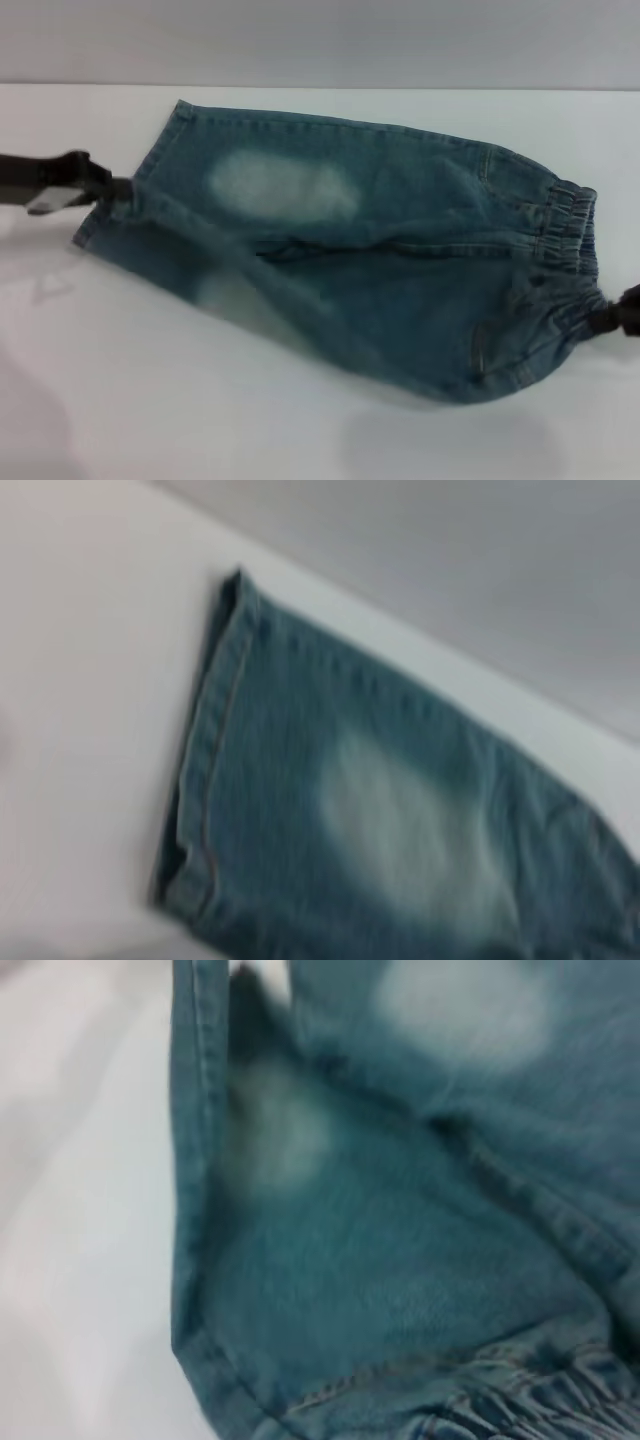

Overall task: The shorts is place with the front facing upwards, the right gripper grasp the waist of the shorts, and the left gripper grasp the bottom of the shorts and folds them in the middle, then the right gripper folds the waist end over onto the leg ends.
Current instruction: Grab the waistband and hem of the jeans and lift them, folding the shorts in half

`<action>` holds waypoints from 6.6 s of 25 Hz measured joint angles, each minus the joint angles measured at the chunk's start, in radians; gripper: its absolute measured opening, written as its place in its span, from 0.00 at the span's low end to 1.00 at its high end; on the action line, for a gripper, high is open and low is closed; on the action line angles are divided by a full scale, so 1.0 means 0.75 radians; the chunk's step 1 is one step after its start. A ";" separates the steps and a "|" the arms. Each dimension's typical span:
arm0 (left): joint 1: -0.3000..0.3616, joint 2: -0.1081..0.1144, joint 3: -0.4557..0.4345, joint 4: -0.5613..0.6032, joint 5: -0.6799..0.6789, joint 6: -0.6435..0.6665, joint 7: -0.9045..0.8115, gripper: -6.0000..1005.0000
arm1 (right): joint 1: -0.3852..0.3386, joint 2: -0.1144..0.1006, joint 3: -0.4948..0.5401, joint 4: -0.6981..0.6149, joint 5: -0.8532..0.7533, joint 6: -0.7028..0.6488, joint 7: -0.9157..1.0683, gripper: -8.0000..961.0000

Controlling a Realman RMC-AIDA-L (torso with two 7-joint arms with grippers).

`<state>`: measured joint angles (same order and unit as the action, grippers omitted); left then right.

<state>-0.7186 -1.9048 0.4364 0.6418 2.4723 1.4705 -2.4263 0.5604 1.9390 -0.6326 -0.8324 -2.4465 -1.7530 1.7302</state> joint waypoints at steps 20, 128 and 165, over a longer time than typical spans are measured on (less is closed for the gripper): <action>-0.119 -0.072 0.049 0.076 -0.084 -0.329 -0.031 0.03 | -0.145 -0.058 0.475 0.191 0.288 0.037 -0.024 0.01; -0.189 -0.206 0.683 0.024 0.017 -1.173 -0.058 0.62 | 0.025 0.064 0.466 0.450 0.432 0.788 -0.113 0.01; -0.176 -0.209 0.903 0.031 -0.007 -1.173 -0.054 0.84 | 0.079 0.054 0.460 0.501 0.447 1.068 0.197 0.35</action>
<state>-0.8506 -2.0616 1.1135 0.6652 2.4674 0.5905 -2.4666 0.6197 1.9794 -0.2876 -0.4564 -2.1111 -0.9521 1.8782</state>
